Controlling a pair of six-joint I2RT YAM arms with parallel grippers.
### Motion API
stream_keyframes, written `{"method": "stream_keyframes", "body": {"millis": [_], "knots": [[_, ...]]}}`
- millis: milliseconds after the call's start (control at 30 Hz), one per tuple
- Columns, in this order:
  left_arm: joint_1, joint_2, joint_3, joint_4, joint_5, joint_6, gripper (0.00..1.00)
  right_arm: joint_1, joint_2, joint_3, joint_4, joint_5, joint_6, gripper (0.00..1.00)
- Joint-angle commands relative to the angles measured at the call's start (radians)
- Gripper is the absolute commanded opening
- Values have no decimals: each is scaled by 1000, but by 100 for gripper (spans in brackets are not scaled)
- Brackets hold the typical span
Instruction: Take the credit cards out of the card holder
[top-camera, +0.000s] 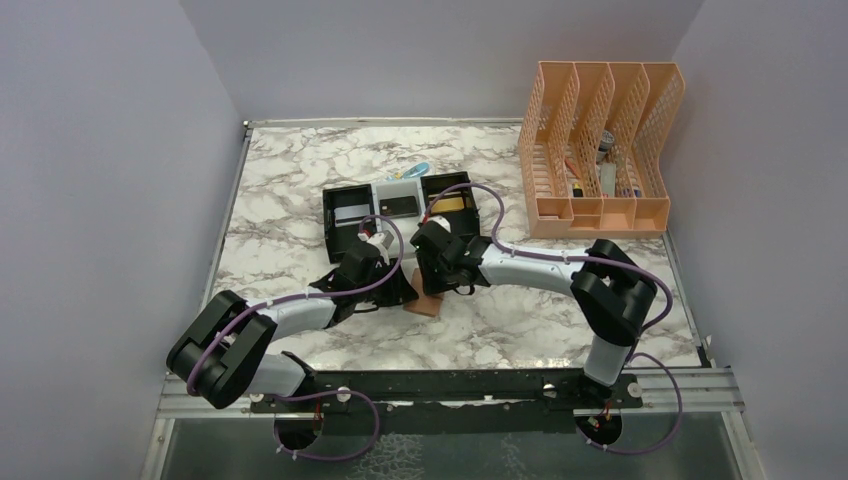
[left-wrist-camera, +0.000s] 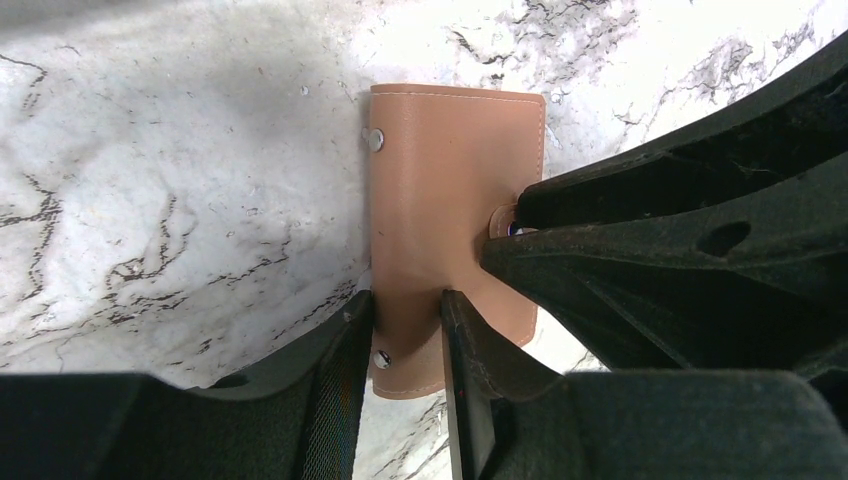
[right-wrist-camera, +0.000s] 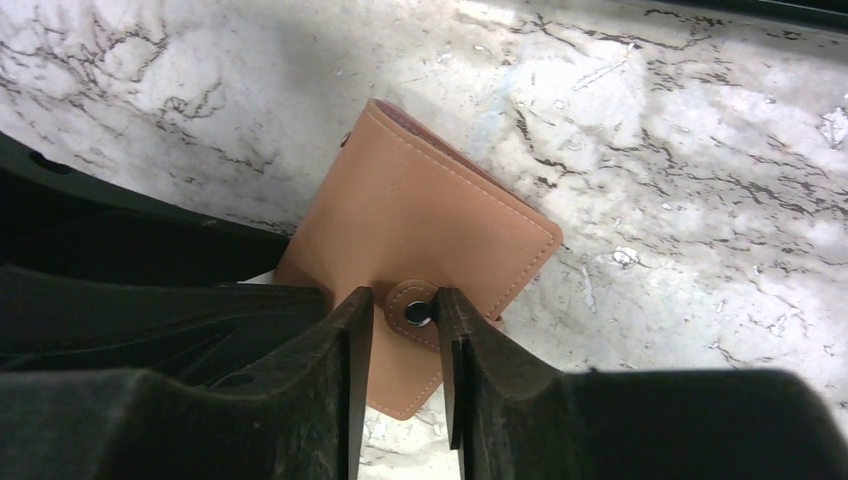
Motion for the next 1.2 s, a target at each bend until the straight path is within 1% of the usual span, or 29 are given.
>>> {"method": "stream_keyframes", "body": {"millis": [0,33,100,167,200,233,267,400,533,667,767,867,1033,1167], "knots": [[-11,10,-8,20,11,5,33,3,41,-27,-103,92,7,31],[-11,13,-6,20,9,5,33,4,42,-32,-101,93,7,28],[-11,17,-4,19,10,4,33,4,43,-37,-100,99,12,20],[-11,22,-2,19,12,1,32,5,39,-46,-96,104,17,18],[-11,23,-2,19,11,-2,32,5,35,-49,-92,102,18,14],[-12,24,-2,19,11,-2,31,4,30,-52,-91,103,23,5],[-11,25,-1,19,11,-1,30,4,24,-57,-89,102,28,1],[-12,32,0,7,-3,-2,27,3,-10,-74,-61,87,31,1],[-12,36,-3,-11,-21,-2,22,0,-47,-93,-8,34,28,1],[-12,40,-8,-19,-31,-5,16,-2,-89,-108,11,24,33,1],[-12,40,-7,-30,-47,-5,9,-16,-127,-129,35,1,17,1],[-12,37,-3,-54,-70,-5,5,-41,-167,-162,55,-31,16,1],[-12,12,-6,-68,-89,-4,4,-61,-216,-209,66,-67,12,1],[-12,2,2,-57,-52,8,5,-70,-222,-233,60,-60,40,2]]}}
